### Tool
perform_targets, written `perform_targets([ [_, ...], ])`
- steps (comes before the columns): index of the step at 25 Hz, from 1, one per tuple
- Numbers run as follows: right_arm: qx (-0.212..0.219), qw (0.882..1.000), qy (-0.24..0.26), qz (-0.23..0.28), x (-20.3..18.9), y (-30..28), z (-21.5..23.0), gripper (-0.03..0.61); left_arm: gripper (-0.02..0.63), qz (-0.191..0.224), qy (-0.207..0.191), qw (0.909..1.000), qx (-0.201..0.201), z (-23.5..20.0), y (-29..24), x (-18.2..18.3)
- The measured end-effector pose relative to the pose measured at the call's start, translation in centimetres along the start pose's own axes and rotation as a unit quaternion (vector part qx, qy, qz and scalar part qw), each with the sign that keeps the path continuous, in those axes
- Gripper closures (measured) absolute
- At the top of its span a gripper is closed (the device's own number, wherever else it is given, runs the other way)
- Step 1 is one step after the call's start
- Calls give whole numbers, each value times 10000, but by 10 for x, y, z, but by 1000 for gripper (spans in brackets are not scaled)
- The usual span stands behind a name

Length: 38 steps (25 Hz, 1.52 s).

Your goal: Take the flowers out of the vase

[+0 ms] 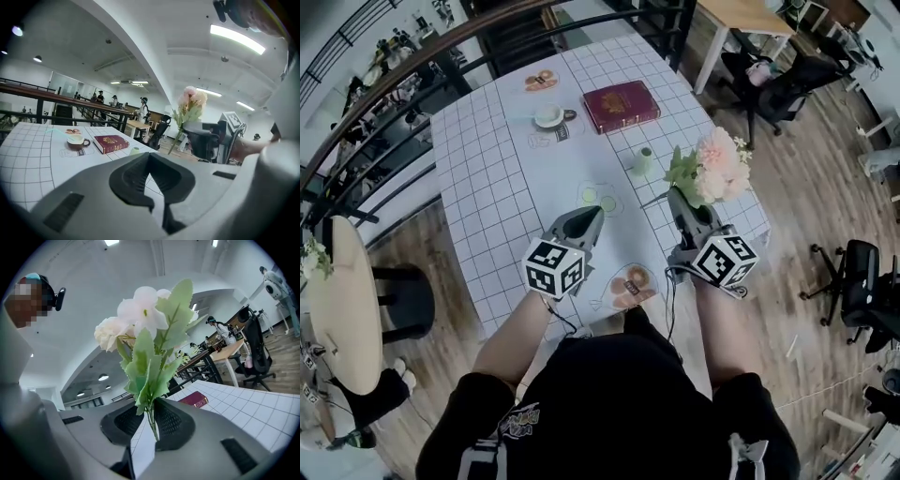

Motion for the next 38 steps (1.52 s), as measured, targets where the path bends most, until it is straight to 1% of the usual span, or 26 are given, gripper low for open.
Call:
perform_targets([
  [4,-126,9999,-69,-55,-24,20,-25,503,606,34,150,9999,-73,10,42,-7],
  [9,-208,9996,-193,-20,-51,42,-59,503,606,-4,131,9998,-170,21,89,-21],
  [13,-292,9992,-261,34,-74,58,-87,503,606,-45,121,9995,-271,27,118,-34],
  [18,-323,9990,-317,-16,-102,75,-116,503,606,-126,59,9992,-367,37,147,-49],
  [23,-331,9988,-341,-86,-125,92,-135,503,606,-193,55,9986,-489,51,167,-63],
  [29,-295,9987,-307,-280,-144,108,-150,503,606,-197,56,9982,-563,67,176,-69],
  [38,-339,9985,-323,-291,-149,122,-153,503,606,-179,66,9983,-546,73,178,-68],
])
Point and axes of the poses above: the fingertips, and each gripper's own axes: y backward along the fingers, z to its right, x out of its top, the point moved 3 cm from there along y, backward along the fingers, and after that the axes turned 5 degrees about -y, right-handed, at the moved point
